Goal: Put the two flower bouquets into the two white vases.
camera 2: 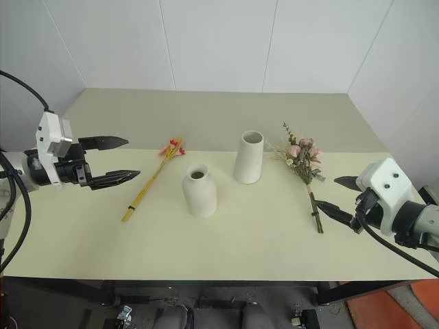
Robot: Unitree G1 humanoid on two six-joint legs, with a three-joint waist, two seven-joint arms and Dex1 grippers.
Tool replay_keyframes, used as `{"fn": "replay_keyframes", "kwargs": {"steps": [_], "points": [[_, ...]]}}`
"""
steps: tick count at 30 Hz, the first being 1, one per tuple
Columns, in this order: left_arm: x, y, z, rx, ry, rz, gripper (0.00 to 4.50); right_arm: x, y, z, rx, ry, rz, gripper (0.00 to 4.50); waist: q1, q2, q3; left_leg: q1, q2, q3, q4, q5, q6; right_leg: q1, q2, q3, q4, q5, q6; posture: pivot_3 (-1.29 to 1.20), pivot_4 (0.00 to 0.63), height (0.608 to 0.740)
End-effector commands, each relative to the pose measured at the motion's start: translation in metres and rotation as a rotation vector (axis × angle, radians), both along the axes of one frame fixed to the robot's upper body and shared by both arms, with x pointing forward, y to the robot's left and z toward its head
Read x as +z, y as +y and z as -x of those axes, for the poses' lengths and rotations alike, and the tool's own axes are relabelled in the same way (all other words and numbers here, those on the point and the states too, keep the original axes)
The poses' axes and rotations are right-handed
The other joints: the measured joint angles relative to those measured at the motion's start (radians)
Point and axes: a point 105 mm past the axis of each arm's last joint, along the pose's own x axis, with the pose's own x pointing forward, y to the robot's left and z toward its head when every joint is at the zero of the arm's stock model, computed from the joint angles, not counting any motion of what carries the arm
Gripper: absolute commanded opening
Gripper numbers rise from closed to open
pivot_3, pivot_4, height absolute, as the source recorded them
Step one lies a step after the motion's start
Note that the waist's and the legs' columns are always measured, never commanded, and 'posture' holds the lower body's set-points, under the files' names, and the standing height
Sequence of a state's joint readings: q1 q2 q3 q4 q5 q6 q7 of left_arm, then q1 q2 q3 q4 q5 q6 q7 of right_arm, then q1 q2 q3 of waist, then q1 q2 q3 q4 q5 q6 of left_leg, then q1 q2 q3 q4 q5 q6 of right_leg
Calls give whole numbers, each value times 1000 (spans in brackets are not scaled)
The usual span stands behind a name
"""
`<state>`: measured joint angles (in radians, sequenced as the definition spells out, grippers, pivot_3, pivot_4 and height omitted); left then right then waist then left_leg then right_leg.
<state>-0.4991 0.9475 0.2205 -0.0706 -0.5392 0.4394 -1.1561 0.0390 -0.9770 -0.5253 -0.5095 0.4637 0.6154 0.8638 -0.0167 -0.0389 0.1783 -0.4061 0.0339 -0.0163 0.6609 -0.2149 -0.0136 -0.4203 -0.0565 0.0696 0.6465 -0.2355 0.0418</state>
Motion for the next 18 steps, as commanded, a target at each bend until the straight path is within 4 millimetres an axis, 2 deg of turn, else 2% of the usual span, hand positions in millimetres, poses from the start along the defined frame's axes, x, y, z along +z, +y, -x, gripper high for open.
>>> {"fn": "replay_keyframes", "kwargs": {"steps": [1, 10, 13, 18], "points": [[15, 0, 4, -3, -61, -1, 4490, 15, -3, -1, -18, -49, 19, 3796, 0, 0, 0, 0, 0, 0, 0, 0, 0, 0, 0, 0, 0, 0, 0, 0, 150, 740], [15, 1, 4, 1, -65, 5, 4490, 13, -4, -6, -53, -31, 6, 3796, 0, 0, 0, 0, 0, 0, 0, 0, 0, 0, 0, 0, 0, 0, 0, 0, 150, 740], [23, -5, 2, -21, -93, 29, 4490, 10, -6, -19, -113, 2, -16, 3796, -3, 0, 0, 0, 0, 0, 0, 0, 0, 0, 0, 0, 0, 0, 0, 0, 150, 740], [35, -26, -2, -113, -135, 35, 4490, -8, -11, -55, -240, 151, -23, 3796, -6, 0, 0, 1, 0, 0, 0, 0, 0, 0, 0, 0, 0, 0, 0, 0, 150, 740]]}}
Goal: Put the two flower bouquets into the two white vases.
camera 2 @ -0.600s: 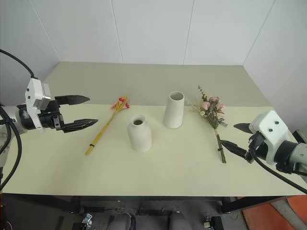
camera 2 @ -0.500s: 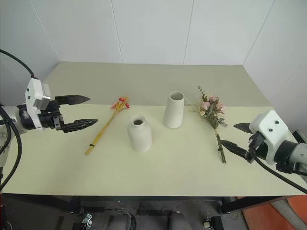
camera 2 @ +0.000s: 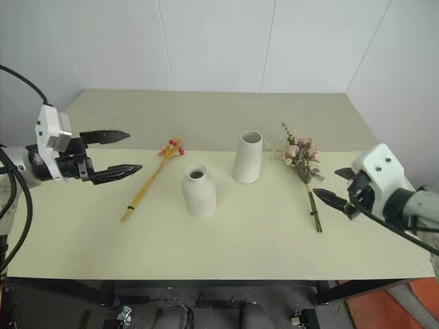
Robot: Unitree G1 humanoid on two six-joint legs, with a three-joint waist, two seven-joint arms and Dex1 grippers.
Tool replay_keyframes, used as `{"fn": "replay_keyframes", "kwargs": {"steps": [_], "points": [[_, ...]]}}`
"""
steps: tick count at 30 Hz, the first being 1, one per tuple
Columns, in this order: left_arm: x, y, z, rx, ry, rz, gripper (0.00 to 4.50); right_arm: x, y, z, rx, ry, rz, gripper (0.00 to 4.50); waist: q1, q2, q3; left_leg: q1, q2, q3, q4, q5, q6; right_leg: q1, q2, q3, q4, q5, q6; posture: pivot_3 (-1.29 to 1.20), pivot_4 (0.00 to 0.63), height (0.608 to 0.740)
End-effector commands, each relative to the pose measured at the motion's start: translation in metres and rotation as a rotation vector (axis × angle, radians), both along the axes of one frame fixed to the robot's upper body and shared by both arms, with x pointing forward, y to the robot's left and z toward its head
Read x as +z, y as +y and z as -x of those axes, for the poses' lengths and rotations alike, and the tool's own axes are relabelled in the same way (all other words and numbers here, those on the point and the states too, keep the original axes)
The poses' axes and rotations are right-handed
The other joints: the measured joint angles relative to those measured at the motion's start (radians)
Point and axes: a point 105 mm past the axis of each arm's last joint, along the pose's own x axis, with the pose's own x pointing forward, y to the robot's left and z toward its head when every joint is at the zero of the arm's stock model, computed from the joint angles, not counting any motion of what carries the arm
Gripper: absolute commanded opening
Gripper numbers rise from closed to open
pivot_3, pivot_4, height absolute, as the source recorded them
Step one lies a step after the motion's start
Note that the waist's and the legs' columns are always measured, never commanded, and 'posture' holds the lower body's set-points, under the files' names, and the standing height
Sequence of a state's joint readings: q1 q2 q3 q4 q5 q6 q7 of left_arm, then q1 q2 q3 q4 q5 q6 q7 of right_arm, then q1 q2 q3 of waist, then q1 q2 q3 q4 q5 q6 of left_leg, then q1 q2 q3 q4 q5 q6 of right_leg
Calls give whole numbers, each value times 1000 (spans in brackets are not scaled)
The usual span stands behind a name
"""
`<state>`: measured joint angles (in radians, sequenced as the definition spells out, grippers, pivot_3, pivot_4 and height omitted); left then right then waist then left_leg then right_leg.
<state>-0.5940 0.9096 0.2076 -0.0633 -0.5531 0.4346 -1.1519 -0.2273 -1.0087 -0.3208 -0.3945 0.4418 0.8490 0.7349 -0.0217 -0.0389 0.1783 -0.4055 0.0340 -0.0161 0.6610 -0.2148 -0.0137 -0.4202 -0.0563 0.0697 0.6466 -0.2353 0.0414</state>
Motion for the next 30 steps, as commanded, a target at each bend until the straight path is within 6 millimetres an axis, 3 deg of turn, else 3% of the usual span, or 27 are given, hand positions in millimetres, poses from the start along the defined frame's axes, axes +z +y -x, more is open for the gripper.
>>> {"fn": "replay_keyframes", "kwargs": {"steps": [1, 8, 19, 22, 29, 30], "points": [[15, -16, 0, -75, -68, -12, 4490, -9, -9, -24, -113, 82, 4, 3796, -1, 0, 0, 0, 0, 0, 0, 0, 0, 0, 0, 0, 0, 1, -1, 0, 150, 740], [18, -36, -6, -157, -92, -30, 4490, -31, -9, -65, -208, 208, 14, 3796, -6, 0, 0, -4, 0, 0, 0, 0, 0, -3, 0, 0, -1, 1, -2, 0, 150, 740], [10, -35, -8, -155, -72, -38, 4490, -58, -7, -104, -269, 321, -35, 3796, -25, 0, 0, -4, -1, 0, 0, 0, 0, -3, 0, 0, 0, 1, -2, 0, 150, 740], [8, -33, -8, -143, -68, -47, 4500, -63, -8, -111, -282, 337, -25, 2922, -25, 0, 0, -4, -1, 0, -1, 0, 0, -4, 0, 0, 0, 1, -2, 0, 150, 740], [5, -29, -4, -123, -63, -44, 4500, -62, -7, -118, -286, 345, -23, 361, -24, 0, 0, -4, -1, 0, -1, 0, 0, -4, 0, 0, 0, 1, -2, 0, 150, 740], [5, -29, -4, -121, -62, -43, 4500, -62, -7, -119, -293, 341, -15, 188, -24, 0, 0, -4, -1, 0, -1, 0, 0, -4, 0, 0, 0, 1, -2, 0, 150, 740]]}}
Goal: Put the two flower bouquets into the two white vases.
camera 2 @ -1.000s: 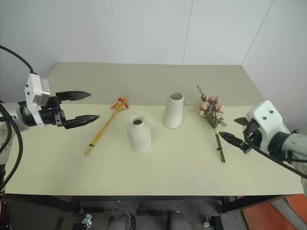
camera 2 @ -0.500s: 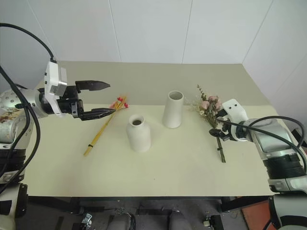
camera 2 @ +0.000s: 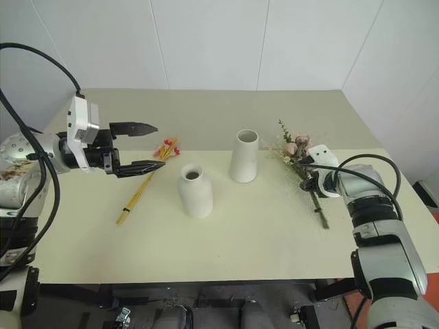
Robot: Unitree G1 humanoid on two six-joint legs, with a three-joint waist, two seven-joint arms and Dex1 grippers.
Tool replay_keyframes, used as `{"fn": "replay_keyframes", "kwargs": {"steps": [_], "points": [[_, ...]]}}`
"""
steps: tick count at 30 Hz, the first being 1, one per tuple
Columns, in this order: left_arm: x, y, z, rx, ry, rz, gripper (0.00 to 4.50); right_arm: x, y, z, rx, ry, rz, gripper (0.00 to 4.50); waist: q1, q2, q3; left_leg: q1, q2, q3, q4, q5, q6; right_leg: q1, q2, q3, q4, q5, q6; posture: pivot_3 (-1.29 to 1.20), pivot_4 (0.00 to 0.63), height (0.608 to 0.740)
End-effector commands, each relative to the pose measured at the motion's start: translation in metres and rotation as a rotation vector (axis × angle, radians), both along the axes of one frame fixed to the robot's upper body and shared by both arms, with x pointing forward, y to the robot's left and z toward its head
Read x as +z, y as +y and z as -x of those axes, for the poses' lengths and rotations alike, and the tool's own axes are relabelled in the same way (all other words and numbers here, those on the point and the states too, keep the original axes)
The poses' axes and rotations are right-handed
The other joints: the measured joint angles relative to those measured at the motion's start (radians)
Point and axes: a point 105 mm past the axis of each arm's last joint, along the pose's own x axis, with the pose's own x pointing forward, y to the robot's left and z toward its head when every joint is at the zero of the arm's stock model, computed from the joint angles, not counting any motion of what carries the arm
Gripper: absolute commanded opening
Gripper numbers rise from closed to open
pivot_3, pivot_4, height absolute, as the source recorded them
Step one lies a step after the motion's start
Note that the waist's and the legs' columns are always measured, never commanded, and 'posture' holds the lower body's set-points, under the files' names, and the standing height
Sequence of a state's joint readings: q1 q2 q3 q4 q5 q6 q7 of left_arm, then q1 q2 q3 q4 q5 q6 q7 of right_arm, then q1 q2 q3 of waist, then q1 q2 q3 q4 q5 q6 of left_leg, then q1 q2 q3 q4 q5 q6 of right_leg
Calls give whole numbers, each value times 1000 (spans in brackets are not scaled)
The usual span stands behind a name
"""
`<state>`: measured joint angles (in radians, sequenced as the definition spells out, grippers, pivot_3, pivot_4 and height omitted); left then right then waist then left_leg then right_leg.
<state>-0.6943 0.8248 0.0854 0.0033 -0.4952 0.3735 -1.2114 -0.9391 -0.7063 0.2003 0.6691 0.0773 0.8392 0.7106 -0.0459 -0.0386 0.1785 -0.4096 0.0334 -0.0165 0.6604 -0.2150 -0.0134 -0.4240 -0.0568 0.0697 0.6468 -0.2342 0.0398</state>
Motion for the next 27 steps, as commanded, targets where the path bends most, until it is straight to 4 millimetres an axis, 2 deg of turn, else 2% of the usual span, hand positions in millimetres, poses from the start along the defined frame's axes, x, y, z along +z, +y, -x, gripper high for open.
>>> {"fn": "replay_keyframes", "kwargs": {"steps": [1, 2, 5, 6, 8, 10, 13, 15, 17, 19, 24, 27], "points": [[14, 2, 7, 9, -66, -3, 4500, 16, -1, -8, -6, -62, 38, 189, 0, 0, 0, 0, 0, 0, 0, 0, 0, 0, 0, 0, 0, 0, 0, 0, 150, 740], [14, 3, 7, 11, -66, -2, 4500, 20, -3, -11, -28, -88, 56, 189, 0, 0, 0, 0, 0, 0, 0, 0, 0, 0, 0, 0, 0, 0, 0, 0, 150, 740], [14, 4, 8, 21, -66, 0, 4500, 66, -6, -34, -150, -385, 64, 189, -4, 1, 0, 0, 0, 0, 0, 0, 0, 0, 0, 0, 1, 0, 0, 0, 150, 740], [14, 5, 8, 24, -65, 0, 4500, 85, -4, -39, -172, -496, 48, 189, -5, 1, 1, 0, 0, 0, 0, 0, 0, -1, 0, 0, 1, 0, 0, 0, 150, 740], [13, 7, 8, 33, -62, -3, 4500, 148, 5, -44, -247, -840, -9, 189, -9, 2, 1, 0, 0, 0, -1, 0, 0, -1, 0, 0, 1, 0, 0, 0, 150, 740], [13, 8, 8, 37, -60, -4, 4500, 180, 11, -40, -287, -1015, -77, 189, -14, 3, 2, -1, 0, 0, -1, 0, 0, -2, 0, 0, 1, 0, 0, 0, 150, 740], [13, 13, 8, 56, -52, 3, 4500, 221, 34, -31, -239, -1144, -442, 189, -18, 3, 2, -1, 0, -1, -2, 0, 0, -2, 0, 0, 1, 0, 0, 0, 150, 740], [13, 17, 8, 73, -46, 6, 4500, 239, 49, -21, -180, -1210, -627, 189, -20, 3, 2, -1, 0, -2, -2, 0, 0, -2, 0, 0, 1, 0, 0, 0, 150, 740], [11, 22, 7, 93, -38, 4, 4500, 250, 65, -11, -91, -1243, -829, 189, -21, 3, 2, -1, 0, -2, -2, 0, 0, -1, 0, -1, 1, 1, 0, 0, 150, 740], [9, 25, 7, 107, -31, 0, 4500, 252, 79, -7, -23, -1241, -927, 189, -21, 3, 2, 0, 0, -2, -2, 0, 0, -1, 0, -1, 2, 1, 0, 0, 150, 740], [6, 28, 8, 126, -25, -5, 4500, 235, 123, -10, 101, -1166, -969, 189, -21, 3, 2, 0, 0, -2, -2, 0, 0, -1, 0, -1, 2, 1, 0, 0, 150, 740], [6, 29, 9, 132, -27, -3, 4500, 226, 135, -13, 122, -1137, -957, 189, -22, 4, 2, 0, 0, -2, -2, 0, 0, -1, 0, -1, 2, 1, 0, 0, 150, 740]]}}
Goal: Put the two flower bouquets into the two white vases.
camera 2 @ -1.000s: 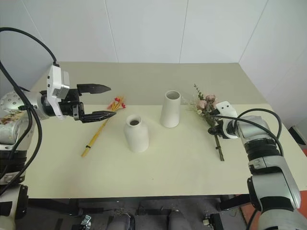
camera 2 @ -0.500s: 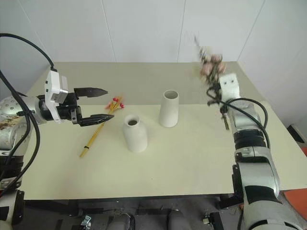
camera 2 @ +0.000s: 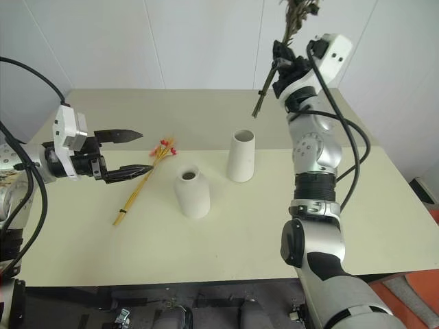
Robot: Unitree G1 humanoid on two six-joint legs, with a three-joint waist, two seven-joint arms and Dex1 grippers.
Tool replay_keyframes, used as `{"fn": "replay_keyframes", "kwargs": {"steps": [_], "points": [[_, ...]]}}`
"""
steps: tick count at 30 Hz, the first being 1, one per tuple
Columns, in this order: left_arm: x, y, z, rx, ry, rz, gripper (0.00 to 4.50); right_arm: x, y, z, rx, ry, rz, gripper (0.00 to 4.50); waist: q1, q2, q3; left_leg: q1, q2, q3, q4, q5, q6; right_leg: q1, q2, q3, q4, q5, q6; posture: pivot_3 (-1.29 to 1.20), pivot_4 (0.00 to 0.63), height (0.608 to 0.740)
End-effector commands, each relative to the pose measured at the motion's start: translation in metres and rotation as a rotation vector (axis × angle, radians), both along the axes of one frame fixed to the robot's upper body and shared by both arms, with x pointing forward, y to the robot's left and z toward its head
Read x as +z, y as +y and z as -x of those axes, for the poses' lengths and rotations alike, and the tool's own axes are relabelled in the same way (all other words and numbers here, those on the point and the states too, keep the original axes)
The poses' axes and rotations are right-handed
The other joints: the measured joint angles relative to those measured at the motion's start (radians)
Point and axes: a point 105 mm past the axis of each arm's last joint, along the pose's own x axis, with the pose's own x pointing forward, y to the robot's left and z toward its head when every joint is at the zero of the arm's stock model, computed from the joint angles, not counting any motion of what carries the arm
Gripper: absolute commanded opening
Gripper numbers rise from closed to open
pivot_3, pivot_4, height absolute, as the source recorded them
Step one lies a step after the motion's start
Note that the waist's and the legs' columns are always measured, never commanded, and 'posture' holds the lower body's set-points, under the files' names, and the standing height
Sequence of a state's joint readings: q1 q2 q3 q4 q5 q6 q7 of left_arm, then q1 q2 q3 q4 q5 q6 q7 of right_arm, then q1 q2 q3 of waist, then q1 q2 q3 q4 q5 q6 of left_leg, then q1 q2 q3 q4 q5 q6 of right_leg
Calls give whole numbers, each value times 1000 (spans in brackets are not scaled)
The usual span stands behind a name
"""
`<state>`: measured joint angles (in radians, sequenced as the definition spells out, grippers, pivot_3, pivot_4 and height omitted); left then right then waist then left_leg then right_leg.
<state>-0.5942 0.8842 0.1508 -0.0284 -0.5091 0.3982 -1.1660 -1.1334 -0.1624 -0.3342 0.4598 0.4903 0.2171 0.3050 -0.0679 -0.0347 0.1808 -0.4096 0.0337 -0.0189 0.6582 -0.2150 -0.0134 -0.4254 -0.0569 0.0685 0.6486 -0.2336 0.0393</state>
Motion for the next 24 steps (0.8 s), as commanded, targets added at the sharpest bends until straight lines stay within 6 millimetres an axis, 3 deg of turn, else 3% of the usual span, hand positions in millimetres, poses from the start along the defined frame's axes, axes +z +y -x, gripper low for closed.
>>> {"fn": "replay_keyframes", "kwargs": {"steps": [1, 15, 24], "points": [[14, 4, 6, 22, -56, -6, 4500, 11, 5, 9, -2, -75, 21, 189, 1, 0, 0, 0, 0, 0, 0, 0, 0, 0, 0, 0, 0, 0, 0, 0, 150, 740], [14, 8, 10, 40, -50, -10, 4500, -22, 6, 2, -5, -63, 108, 189, -3, 1, 0, 0, 0, 0, 0, 0, 0, 0, 0, 0, 0, 0, 0, 0, 150, 740], [14, 11, 11, 49, -48, -16, 4500, -35, 26, 16, 61, -123, 200, 3204, -2, 1, 1, 0, 0, 0, 0, 0, 0, 0, 0, 0, 0, 0, 0, 0, 150, 740]]}}
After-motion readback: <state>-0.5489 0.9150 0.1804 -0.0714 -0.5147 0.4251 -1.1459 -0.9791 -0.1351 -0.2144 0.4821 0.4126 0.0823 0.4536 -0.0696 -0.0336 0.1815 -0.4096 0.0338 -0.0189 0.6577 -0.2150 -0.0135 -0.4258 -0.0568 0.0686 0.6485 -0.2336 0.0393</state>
